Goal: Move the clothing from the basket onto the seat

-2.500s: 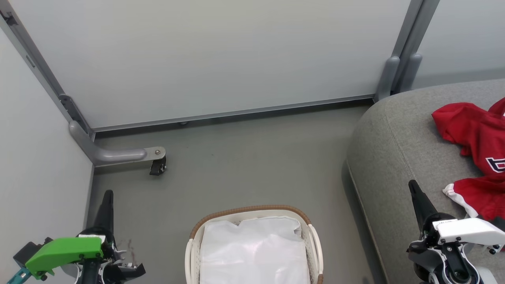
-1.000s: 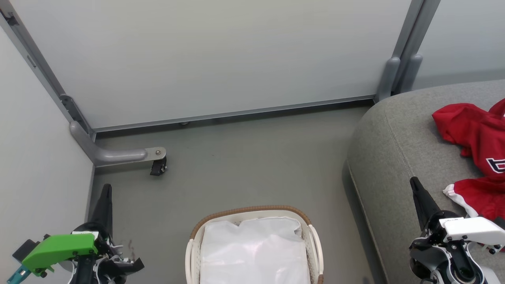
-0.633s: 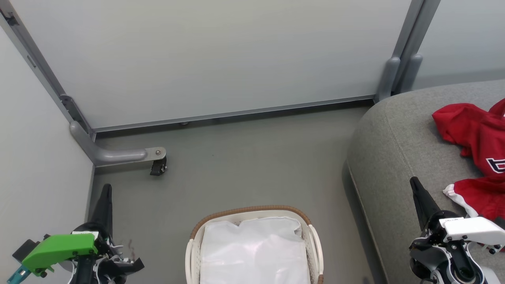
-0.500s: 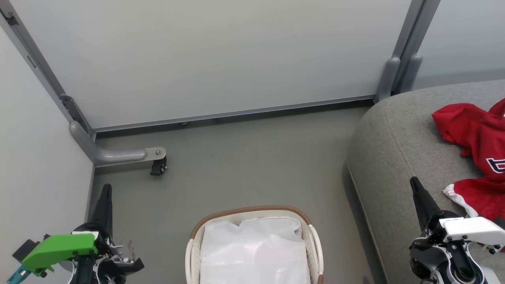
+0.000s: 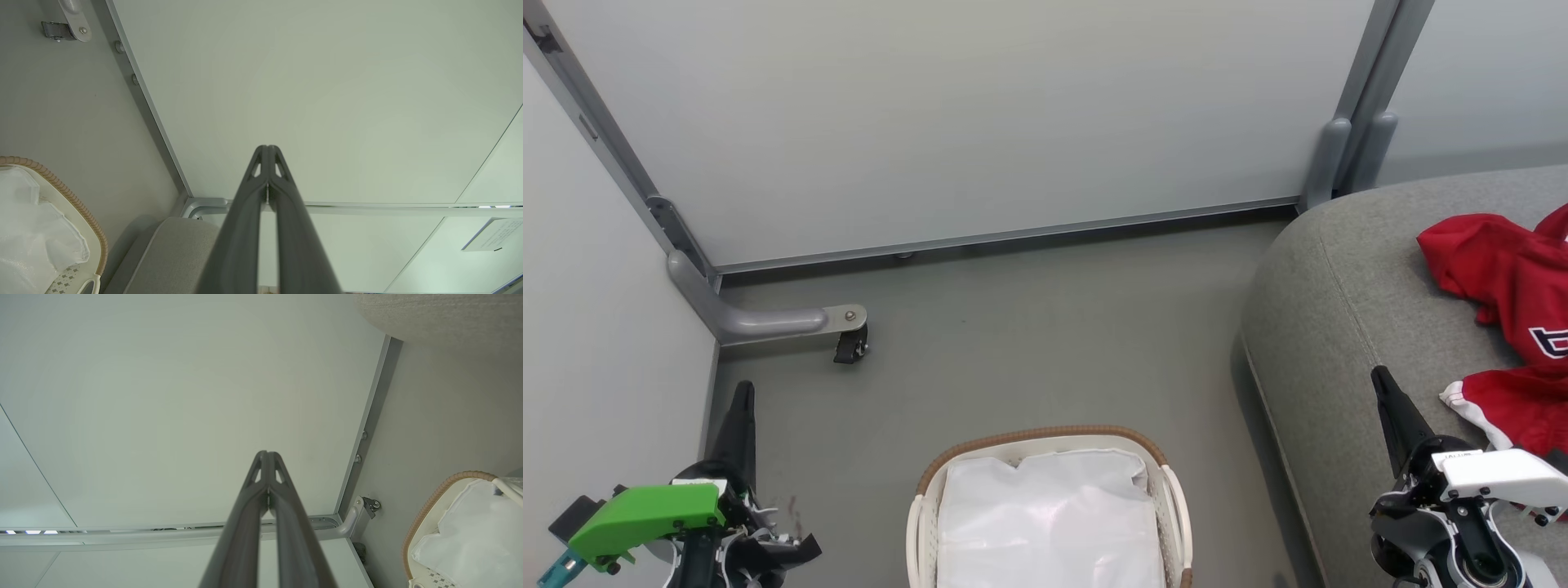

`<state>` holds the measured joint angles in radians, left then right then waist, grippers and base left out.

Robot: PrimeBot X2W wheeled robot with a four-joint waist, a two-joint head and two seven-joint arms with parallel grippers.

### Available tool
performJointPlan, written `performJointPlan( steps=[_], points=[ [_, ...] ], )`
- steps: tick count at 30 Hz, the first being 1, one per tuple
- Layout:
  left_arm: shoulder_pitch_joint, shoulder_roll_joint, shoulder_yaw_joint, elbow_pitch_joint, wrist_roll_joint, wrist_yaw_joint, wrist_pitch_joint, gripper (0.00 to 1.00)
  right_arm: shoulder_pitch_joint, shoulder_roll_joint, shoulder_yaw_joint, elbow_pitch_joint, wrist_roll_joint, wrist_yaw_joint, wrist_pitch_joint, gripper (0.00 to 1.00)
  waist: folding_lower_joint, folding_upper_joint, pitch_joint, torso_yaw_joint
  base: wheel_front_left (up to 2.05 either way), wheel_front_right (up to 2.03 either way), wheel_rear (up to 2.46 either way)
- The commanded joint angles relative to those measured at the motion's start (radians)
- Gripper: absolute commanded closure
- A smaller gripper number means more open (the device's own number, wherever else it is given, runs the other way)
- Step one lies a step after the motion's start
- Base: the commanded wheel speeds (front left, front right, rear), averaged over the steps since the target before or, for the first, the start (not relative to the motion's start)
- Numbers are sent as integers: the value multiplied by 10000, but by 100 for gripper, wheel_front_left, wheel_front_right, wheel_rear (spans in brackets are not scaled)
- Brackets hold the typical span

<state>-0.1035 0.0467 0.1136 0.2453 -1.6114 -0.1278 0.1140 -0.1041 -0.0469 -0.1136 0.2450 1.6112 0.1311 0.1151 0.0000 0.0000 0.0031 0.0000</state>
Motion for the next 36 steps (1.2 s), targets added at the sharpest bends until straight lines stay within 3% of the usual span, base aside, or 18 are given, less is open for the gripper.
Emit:
performJointPlan(
  steps=[1, 36],
  points=[
    [-109, 66, 21, -15, -32, -66, 36, 100, -77, -63, -24, -24, 34, -7, 16, 100, 0, 0, 0, 0, 0, 0, 0],
    [-109, 66, 20, -17, -32, -65, 35, 100, -77, -63, -22, -24, 35, -5, 13, 100, 0, 0, 0, 0, 0, 0, 0]
  ],
)
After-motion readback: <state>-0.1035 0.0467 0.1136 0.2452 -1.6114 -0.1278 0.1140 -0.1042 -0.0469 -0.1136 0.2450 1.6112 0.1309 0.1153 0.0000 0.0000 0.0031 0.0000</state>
